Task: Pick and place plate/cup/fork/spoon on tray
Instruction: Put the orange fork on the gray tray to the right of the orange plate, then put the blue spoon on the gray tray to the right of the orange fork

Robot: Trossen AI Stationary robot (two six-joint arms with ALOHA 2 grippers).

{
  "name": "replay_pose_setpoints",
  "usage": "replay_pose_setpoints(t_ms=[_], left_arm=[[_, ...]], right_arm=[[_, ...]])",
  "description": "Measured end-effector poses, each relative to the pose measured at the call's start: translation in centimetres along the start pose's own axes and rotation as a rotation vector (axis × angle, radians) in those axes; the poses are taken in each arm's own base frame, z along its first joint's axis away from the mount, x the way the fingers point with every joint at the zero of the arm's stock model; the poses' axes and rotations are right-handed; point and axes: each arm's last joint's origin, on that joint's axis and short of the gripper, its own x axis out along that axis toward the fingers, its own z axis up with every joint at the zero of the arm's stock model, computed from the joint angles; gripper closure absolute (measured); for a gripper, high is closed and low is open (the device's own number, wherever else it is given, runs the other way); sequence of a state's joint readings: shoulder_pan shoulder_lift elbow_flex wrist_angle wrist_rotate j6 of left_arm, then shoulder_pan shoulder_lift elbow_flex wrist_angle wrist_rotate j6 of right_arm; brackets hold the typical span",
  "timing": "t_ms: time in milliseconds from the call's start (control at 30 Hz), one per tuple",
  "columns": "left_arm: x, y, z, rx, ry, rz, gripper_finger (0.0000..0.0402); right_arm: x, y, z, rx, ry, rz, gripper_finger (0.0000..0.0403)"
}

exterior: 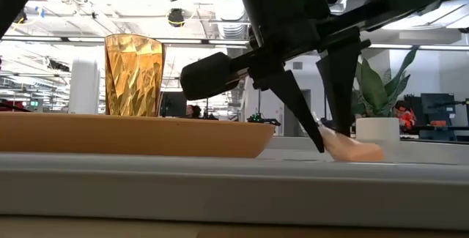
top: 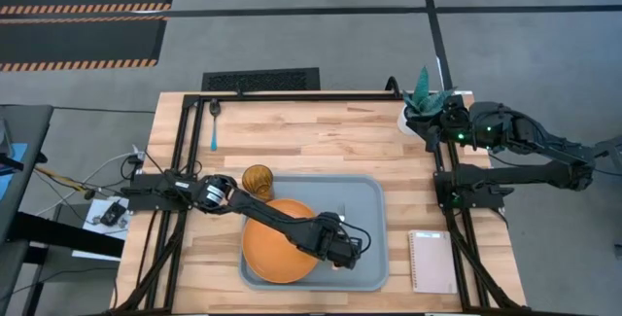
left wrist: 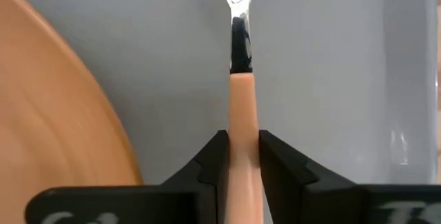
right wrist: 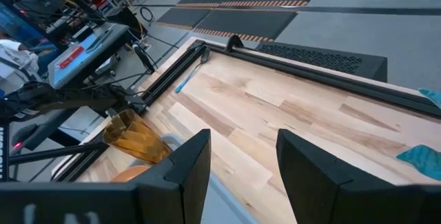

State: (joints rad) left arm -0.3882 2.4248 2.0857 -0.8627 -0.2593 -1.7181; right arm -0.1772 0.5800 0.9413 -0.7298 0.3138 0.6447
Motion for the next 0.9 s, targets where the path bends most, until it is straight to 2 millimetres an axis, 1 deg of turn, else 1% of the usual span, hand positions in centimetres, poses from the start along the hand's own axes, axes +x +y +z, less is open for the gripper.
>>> replay_pose_setpoints(t_ms=[267,500,567,767,833,900], left_arm=[[0.0,0.0,0.0,0.004,-0.01,-0.001,0.0309],[0.0,0.0,0.1,0.031,-0.006,-0.002,0.03],[-0.5,-0.1,0.2,0.044,0.002,-0.005,0.03],[-3.7,-0.3,0.6,0.057,-0.038,-0.027,0.0297],[-4.5,-0.4,0.8,0.049,-0.03,-0.036,0.0287],[-5.8,-0.7,1.1,0.047,-0.021,-0.07,0.0269]], right_arm=[[0.0,0.0,0.0,-0.002,-0.001,-0.001,0.0214],[0.0,0.0,0.0,-0.001,0.0,-0.001,0.0214],[0.0,0.0,0.0,-0.007,0.0,-0.001,0.0214],[0.0,0.1,0.1,-0.02,-0.006,0.005,0.0214],[0.0,0.1,0.2,-0.018,-0.017,0.013,0.0214],[0.0,0.2,0.2,-0.017,-0.023,0.017,0.0214]])
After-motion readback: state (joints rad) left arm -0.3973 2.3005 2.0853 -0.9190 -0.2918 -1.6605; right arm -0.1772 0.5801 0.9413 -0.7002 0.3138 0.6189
